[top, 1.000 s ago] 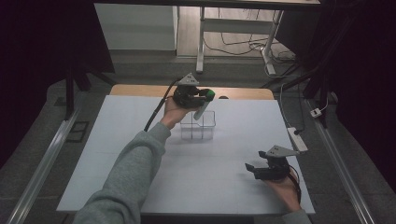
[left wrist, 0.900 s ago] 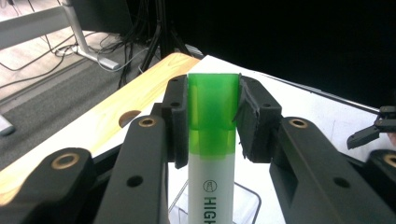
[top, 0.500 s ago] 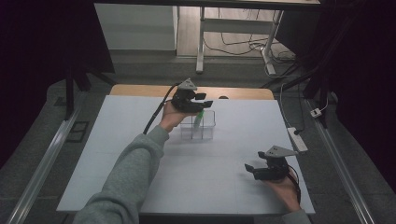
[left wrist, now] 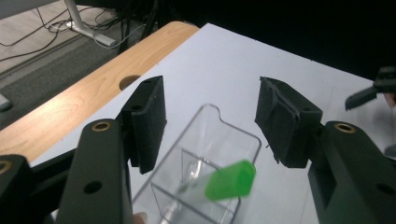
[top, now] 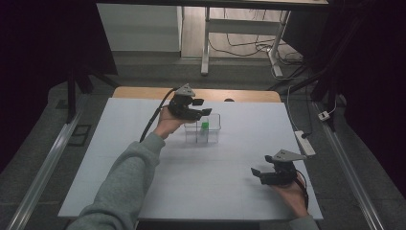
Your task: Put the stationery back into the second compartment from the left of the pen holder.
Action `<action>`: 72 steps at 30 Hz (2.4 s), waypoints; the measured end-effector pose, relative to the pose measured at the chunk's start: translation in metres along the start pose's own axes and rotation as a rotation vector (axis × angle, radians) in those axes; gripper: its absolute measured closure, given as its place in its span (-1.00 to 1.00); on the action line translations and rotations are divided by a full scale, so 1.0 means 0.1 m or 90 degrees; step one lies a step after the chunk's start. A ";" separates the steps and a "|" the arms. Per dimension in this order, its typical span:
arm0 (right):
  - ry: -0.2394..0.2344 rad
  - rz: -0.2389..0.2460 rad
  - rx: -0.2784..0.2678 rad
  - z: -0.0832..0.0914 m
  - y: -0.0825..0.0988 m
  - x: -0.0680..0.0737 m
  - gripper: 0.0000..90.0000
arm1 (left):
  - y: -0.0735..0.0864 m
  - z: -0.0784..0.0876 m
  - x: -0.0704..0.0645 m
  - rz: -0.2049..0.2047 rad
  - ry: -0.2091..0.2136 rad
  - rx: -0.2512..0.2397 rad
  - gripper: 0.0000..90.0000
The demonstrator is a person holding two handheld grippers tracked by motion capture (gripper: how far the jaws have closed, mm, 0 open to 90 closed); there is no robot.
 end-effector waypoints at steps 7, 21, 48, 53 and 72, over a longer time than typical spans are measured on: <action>0.000 0.000 0.000 0.00 0.00 -0.01 -0.58 | 0.14 0.20 -0.03 -0.012 -0.014 0.008 -0.11; -0.002 0.006 0.006 0.00 0.01 0.01 -0.58 | 0.63 0.62 -0.20 -0.016 -0.049 0.039 -0.16; -0.008 0.005 -0.011 0.08 0.07 0.03 -0.57 | 1.69 1.28 -0.44 0.033 -0.117 0.102 -0.22; -0.008 0.010 -0.011 0.08 0.07 0.02 -0.57 | 1.79 1.39 -0.48 0.046 -0.125 0.099 -0.24; -0.010 0.020 -0.013 0.08 0.06 0.04 -0.57 | 1.95 1.46 -0.45 0.075 -0.136 0.098 -0.27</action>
Point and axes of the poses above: each handheld gripper's, and its own axes: z roughly backward along the jaws, y roughly out of its underside, x roughly to its left, the point moved 1 cm from there along -z, roughly forward along the jaws, and after that the axes turned 3 degrees about z, right-handed, at the moved point
